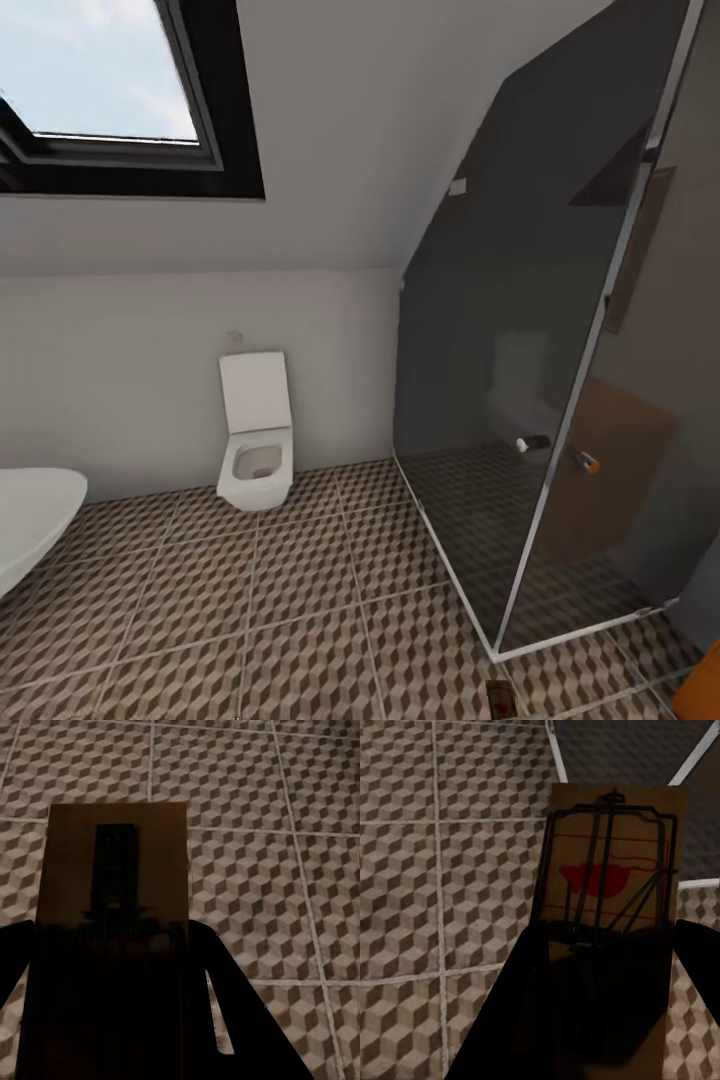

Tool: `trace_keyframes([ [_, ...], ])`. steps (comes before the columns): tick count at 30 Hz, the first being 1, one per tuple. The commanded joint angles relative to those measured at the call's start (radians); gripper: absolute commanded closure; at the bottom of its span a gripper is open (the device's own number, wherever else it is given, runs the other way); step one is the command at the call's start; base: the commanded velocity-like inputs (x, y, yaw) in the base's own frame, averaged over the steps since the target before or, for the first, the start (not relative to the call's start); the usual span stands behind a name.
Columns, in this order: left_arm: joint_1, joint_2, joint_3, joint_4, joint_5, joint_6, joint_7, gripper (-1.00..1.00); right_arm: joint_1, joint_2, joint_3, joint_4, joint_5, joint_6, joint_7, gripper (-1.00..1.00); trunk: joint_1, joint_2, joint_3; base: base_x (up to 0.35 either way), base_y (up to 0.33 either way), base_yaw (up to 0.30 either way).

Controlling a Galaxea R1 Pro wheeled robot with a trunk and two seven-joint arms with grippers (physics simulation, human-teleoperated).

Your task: Take the four mousetraps from the cabinet in the bathroom and place them on the bathroom floor. Make sure all four end up on the same floor surface, and ensure that at least two of them are either under or directly next to the same bathroom sink.

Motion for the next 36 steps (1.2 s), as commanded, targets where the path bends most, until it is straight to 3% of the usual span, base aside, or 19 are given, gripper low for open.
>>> trace_keyframes([
  [1,-0.001,-0.001,-0.005,0.004,0.008,-0.004,-0.006,1.00,-0.001,0.000,-0.008,0.004,0.011,-0.005,-0.005,1.00,0.000,-0.001,0.000,0.000,0.000,0.300],
  [33,-0.001,-0.001,-0.005,0.004,0.007,-0.002,-0.009,1.00,-0.001,-0.003,-0.010,0.004,0.010,-0.006,-0.003,1.00,0.000,-0.001,0.000,0.000,0.000,0.300],
  [36,-0.001,-0.001,-0.005,0.004,0.007,-0.002,-0.008,1.00,-0.001,-0.021,-0.009,0.004,0.009,-0.006,0.082,1.00,0.000,-0.001,0.000,0.000,0.000,0.300],
])
